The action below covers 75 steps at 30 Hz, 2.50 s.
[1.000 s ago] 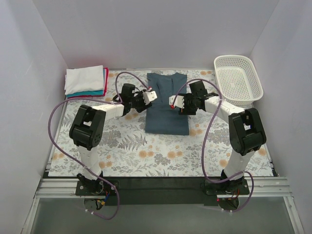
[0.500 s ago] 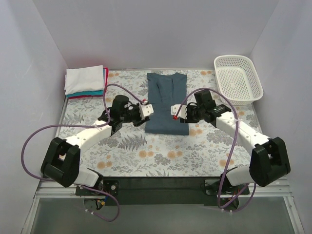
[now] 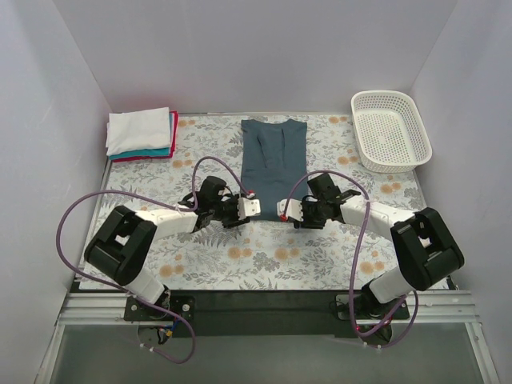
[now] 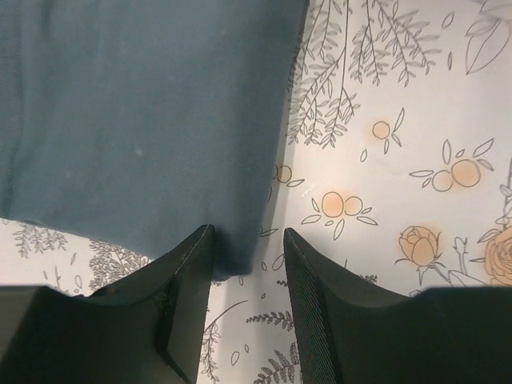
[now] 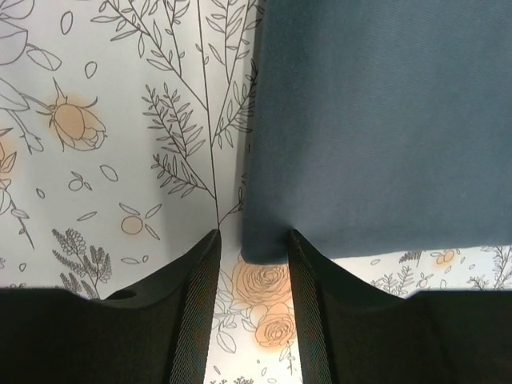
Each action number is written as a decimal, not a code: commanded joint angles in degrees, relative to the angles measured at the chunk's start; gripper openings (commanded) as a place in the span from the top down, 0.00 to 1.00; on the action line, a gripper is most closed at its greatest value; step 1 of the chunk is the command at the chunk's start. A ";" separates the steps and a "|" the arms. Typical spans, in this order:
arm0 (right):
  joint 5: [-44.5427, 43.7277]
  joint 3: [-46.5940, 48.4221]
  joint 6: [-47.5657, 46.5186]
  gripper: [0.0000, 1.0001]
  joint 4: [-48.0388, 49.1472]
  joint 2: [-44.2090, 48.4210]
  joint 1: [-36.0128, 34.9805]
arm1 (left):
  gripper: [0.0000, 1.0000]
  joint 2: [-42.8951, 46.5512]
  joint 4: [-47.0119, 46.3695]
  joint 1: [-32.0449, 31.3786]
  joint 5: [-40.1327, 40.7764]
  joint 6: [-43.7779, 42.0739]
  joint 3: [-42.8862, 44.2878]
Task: Fold and stack the t-shirts
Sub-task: Fold the tshirt
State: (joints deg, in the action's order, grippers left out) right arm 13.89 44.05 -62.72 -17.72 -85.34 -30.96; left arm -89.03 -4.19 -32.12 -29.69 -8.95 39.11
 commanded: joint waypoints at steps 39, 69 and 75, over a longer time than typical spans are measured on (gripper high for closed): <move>6.59 5.16 11.74 0.99 -37.83 35.07 -11.14 | 1.00 29.27 61.14 -3.04 -17.77 -2.75 10.63; 9.13 39.62 -4.96 0.99 -21.13 -28.66 13.47 | 1.00 -28.83 30.46 14.54 -2.91 -0.36 42.37; 11.42 22.86 1.18 0.99 -19.82 -17.95 9.08 | 1.00 -17.09 29.50 11.30 -4.93 -1.95 24.83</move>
State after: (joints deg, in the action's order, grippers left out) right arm 25.80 74.74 -66.08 -33.36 -109.73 -20.08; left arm -113.19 21.74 -19.57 -37.43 -9.43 72.25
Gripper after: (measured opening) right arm 0.039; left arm 0.039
